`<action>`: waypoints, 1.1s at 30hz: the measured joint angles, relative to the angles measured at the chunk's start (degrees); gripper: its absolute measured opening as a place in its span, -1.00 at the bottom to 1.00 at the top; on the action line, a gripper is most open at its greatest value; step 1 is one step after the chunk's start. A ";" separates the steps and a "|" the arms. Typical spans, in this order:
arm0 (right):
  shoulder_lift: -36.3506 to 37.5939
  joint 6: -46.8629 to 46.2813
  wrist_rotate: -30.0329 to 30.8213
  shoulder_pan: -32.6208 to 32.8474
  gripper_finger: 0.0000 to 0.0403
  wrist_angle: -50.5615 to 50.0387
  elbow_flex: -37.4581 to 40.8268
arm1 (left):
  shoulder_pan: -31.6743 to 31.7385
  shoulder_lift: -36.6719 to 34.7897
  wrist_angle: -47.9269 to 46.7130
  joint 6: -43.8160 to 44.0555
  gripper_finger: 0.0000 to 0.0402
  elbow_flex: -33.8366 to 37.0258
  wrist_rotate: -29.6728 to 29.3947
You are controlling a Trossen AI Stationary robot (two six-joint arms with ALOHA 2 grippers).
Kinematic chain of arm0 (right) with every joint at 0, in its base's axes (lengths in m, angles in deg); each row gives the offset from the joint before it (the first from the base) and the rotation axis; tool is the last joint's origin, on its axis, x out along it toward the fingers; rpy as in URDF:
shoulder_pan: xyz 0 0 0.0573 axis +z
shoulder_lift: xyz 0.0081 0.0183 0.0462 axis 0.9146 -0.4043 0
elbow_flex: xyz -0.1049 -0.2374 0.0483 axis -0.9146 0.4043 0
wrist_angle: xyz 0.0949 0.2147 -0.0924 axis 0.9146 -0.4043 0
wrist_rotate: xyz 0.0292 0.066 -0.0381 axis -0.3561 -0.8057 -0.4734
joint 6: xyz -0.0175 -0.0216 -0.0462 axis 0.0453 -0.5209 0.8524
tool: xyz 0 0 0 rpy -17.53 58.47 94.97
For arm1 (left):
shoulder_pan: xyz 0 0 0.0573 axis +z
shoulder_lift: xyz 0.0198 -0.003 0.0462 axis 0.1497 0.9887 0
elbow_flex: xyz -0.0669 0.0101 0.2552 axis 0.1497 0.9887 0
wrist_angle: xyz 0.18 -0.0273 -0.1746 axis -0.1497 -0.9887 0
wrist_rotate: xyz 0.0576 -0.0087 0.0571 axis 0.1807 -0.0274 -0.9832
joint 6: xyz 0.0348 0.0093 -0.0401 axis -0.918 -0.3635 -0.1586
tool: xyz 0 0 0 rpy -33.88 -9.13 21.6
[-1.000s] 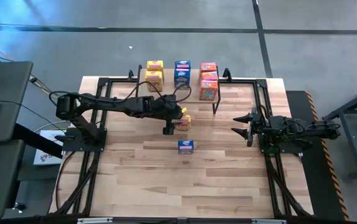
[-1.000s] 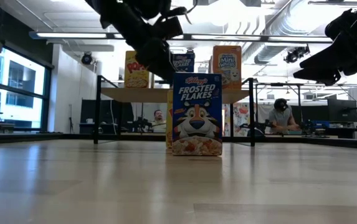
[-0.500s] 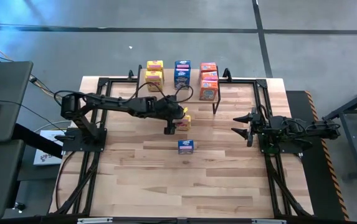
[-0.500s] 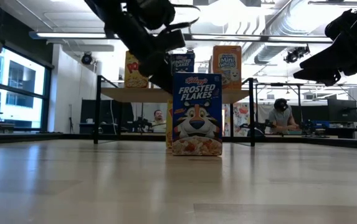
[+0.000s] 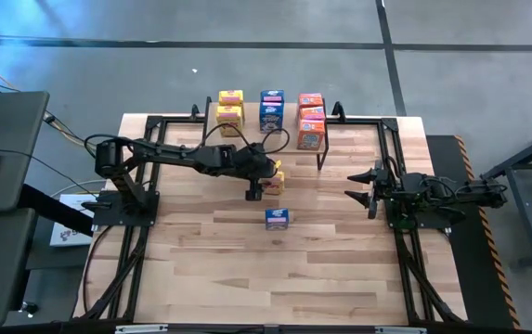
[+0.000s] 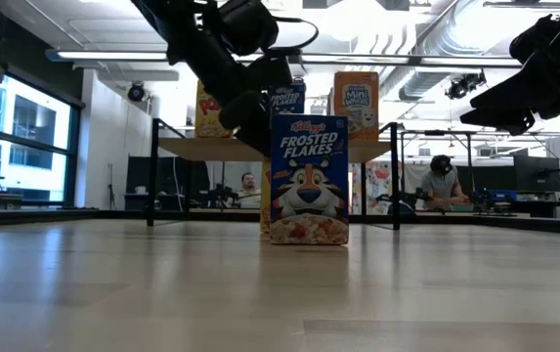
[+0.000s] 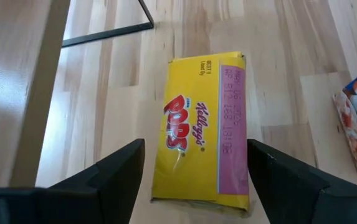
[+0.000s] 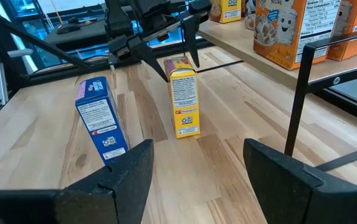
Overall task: Stack cereal on shelf
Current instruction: Put the yellow cereal box on the shelf aligned with the other yellow cereal boxes
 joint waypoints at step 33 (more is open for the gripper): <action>0.00 0.00 0.00 0.00 0.19 -0.08 0.00 | -0.49 -3.99 -6.28 0.55 -0.07 -0.02 2.41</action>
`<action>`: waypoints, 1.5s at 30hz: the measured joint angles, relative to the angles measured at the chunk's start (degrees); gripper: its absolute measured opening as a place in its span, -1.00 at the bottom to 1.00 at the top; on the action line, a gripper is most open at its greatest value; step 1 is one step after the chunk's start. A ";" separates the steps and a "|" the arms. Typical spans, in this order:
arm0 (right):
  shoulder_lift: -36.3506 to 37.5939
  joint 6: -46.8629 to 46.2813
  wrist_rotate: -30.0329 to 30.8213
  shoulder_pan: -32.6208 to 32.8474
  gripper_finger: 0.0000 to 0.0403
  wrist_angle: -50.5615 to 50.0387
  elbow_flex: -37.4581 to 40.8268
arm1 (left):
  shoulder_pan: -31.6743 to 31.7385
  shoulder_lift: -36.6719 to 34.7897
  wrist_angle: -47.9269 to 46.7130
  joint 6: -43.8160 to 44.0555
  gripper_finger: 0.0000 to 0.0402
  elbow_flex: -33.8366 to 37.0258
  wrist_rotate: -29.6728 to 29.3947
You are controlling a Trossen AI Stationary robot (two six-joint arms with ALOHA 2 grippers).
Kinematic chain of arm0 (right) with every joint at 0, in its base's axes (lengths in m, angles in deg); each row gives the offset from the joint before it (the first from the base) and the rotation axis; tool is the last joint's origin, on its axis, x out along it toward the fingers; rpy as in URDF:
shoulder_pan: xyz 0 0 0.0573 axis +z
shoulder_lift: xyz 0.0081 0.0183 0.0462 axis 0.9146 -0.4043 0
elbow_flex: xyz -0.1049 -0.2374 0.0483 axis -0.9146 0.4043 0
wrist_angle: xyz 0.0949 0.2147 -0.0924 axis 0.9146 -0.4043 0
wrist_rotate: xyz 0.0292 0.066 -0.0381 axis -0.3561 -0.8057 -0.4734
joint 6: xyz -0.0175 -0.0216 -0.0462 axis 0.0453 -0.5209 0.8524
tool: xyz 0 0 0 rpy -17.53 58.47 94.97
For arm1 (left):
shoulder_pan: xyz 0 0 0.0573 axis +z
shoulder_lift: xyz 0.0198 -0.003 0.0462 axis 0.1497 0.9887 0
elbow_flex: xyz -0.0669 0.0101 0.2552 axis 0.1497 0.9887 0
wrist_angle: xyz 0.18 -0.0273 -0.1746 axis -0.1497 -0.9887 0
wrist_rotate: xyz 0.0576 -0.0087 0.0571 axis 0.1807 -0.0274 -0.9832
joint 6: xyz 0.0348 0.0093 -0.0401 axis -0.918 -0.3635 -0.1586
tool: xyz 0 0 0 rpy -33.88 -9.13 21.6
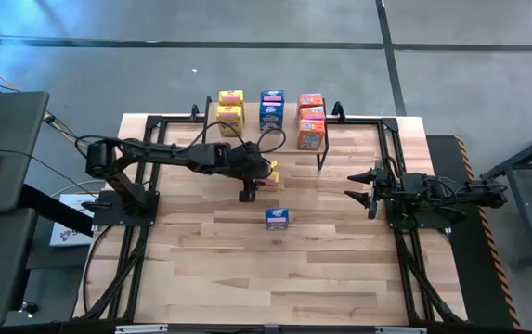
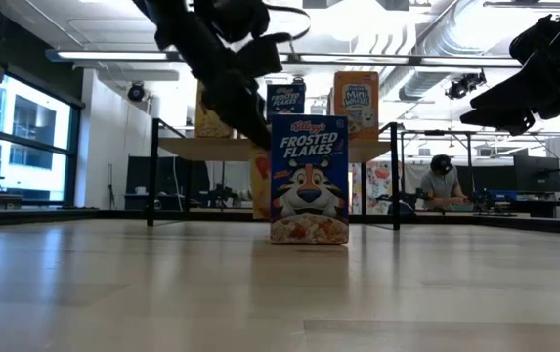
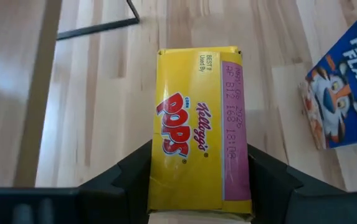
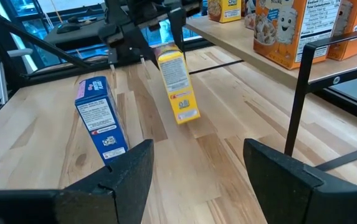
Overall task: Stack cereal on shelf
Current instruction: Put the yellow cereal box on the shelf aligned with the other yellow cereal boxes
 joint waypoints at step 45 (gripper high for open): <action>0.00 0.00 0.00 0.00 0.19 -0.74 0.00 | 9.39 -27.21 -30.50 -10.68 -0.07 -10.73 -9.30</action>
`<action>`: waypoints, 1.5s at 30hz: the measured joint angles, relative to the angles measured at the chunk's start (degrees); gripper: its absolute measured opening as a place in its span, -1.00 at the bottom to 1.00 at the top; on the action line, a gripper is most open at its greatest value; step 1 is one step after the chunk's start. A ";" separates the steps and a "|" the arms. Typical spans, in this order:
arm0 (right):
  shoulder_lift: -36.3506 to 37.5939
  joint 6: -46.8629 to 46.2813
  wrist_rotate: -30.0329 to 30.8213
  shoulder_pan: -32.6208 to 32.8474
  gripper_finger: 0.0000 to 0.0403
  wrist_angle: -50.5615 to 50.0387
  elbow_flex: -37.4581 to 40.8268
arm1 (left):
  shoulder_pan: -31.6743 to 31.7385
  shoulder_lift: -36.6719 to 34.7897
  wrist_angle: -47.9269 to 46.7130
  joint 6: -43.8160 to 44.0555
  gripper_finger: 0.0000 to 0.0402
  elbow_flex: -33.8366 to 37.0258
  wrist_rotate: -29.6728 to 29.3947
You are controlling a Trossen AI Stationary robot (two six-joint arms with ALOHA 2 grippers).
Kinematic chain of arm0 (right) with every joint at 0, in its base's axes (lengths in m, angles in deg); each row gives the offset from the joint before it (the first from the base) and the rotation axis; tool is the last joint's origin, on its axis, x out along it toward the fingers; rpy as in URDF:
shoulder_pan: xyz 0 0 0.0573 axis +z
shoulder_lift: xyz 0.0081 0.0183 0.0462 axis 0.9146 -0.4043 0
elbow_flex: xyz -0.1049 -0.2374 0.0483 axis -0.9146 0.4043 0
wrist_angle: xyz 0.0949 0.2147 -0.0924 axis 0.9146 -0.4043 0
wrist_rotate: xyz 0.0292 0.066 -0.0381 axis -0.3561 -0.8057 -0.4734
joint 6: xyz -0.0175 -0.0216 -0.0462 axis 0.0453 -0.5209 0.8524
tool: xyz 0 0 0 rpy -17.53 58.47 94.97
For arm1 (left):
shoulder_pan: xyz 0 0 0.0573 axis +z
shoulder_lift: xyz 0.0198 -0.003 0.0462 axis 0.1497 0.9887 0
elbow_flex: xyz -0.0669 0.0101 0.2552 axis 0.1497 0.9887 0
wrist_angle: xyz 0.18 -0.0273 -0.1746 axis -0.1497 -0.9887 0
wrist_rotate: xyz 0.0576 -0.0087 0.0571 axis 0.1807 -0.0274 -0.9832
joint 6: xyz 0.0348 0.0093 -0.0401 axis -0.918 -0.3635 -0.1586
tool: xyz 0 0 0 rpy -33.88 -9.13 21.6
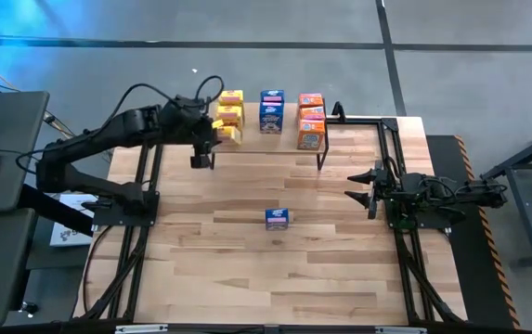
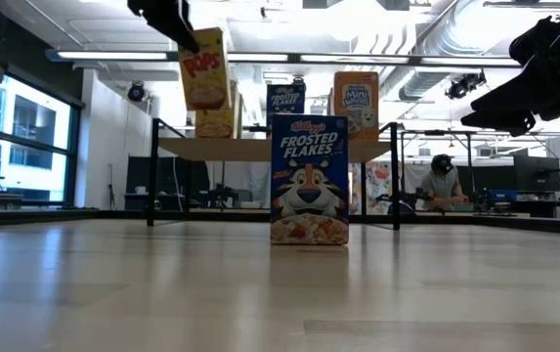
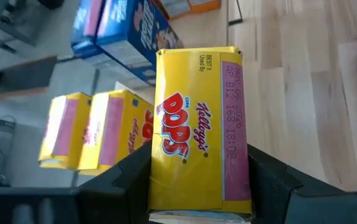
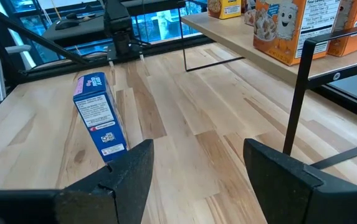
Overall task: Stack cereal on shelf
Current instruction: Put the yellow cereal box on the shelf aligned with the other yellow cereal boxes
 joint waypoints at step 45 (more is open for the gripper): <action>0.00 0.00 0.00 -0.01 0.19 0.00 0.00 | 11.36 8.60 -0.39 -4.06 -0.07 -1.27 11.33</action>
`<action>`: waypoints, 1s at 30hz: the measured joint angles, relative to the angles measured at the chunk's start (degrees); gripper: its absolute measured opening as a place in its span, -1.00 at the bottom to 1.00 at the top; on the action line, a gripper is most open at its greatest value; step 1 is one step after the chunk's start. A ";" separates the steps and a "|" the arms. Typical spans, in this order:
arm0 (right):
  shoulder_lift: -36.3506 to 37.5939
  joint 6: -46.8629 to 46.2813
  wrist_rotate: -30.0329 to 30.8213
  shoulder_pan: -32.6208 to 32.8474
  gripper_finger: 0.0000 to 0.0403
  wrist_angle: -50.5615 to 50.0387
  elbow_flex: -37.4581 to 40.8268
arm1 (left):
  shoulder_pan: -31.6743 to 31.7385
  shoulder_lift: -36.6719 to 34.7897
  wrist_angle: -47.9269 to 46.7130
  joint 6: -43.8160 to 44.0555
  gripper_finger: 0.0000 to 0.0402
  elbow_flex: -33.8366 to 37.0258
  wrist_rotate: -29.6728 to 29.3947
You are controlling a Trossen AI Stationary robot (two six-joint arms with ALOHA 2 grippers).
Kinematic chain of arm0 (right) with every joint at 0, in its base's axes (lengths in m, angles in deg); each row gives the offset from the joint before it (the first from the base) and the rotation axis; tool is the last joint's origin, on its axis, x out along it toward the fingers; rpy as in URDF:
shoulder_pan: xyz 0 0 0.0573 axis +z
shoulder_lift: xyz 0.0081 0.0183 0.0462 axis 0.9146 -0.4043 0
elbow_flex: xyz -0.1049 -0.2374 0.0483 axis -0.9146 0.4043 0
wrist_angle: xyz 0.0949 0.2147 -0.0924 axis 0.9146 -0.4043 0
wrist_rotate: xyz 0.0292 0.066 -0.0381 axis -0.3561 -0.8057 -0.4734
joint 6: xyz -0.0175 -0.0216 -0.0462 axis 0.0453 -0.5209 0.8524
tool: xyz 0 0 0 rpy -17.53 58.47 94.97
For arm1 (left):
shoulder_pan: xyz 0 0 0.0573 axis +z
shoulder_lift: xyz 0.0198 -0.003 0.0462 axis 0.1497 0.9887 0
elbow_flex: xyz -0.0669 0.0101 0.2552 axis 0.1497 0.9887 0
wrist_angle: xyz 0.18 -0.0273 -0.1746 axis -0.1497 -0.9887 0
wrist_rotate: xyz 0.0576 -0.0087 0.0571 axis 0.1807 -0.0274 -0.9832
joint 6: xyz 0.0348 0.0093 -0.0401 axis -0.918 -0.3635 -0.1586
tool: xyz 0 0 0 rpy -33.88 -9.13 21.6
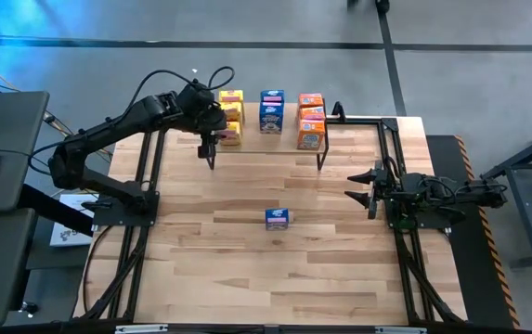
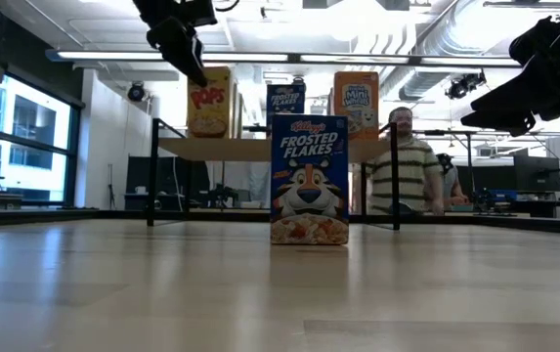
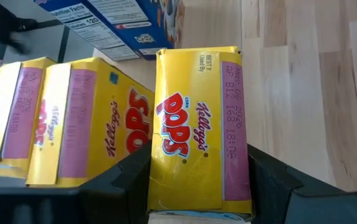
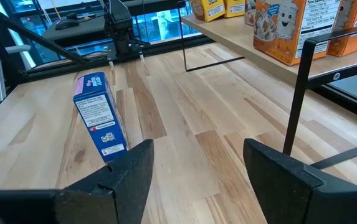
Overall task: Stack cereal on shelf
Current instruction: Put the yellow cereal box on the shelf aligned with the other yellow cereal boxes
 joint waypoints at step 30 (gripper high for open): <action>0.00 0.01 0.00 0.01 0.19 0.00 0.00 | -0.04 0.00 0.46 -0.41 -0.07 0.00 -0.17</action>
